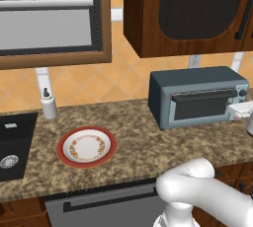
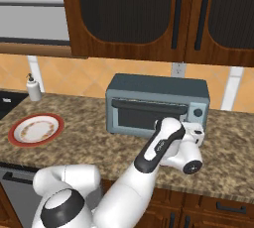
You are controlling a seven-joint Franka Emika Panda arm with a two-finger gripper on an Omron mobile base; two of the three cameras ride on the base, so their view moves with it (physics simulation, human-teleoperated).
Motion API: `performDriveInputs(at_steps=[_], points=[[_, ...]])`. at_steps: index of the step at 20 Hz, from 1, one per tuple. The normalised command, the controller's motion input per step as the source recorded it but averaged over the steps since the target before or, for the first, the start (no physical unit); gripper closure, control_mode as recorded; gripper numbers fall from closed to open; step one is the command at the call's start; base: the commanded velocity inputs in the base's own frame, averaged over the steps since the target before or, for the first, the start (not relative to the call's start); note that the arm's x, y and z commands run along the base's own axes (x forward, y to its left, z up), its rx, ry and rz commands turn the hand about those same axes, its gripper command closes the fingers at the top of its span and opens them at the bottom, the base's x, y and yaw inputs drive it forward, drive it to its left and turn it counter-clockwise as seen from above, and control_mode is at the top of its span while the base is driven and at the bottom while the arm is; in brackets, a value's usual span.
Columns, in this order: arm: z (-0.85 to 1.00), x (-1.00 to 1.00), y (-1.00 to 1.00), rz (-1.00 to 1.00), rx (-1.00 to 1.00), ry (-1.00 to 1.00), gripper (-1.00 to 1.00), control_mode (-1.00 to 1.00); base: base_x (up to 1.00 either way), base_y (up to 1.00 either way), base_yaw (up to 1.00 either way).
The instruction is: Pick up the kebab skewer and baguette bread, and place them inside the toaster oven. Close the toaster oven door and start by setting the timer.
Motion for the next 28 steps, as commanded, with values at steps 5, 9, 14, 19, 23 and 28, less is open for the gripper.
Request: performDriveInputs(at_steps=[5,9,14,19,23,28], points=[[-0.12,0.05,-0.01,0.0,0.0,-0.02,-1.0,-1.0,0.0,0.0,0.0],[0.0,0.16,0.05,0.0,0.0,-0.06,-1.0,-1.0,0.0,0.0,0.0],[-0.03,0.13,0.15,0.0,0.0,-0.04,-1.0,-1.0,0.0,0.0,0.0],[-0.12,0.2,0.08,0.0,0.0,-0.02,-1.0,-1.0,0.0,0.0,0.0],[-0.08,0.39,0.02,0.0,0.0,-0.01,-1.0,-1.0,0.0,0.0,0.0],[-0.09,0.33,0.0,0.0,0.0,0.0,-1.0,-1.0,0.0,0.0,0.0]])
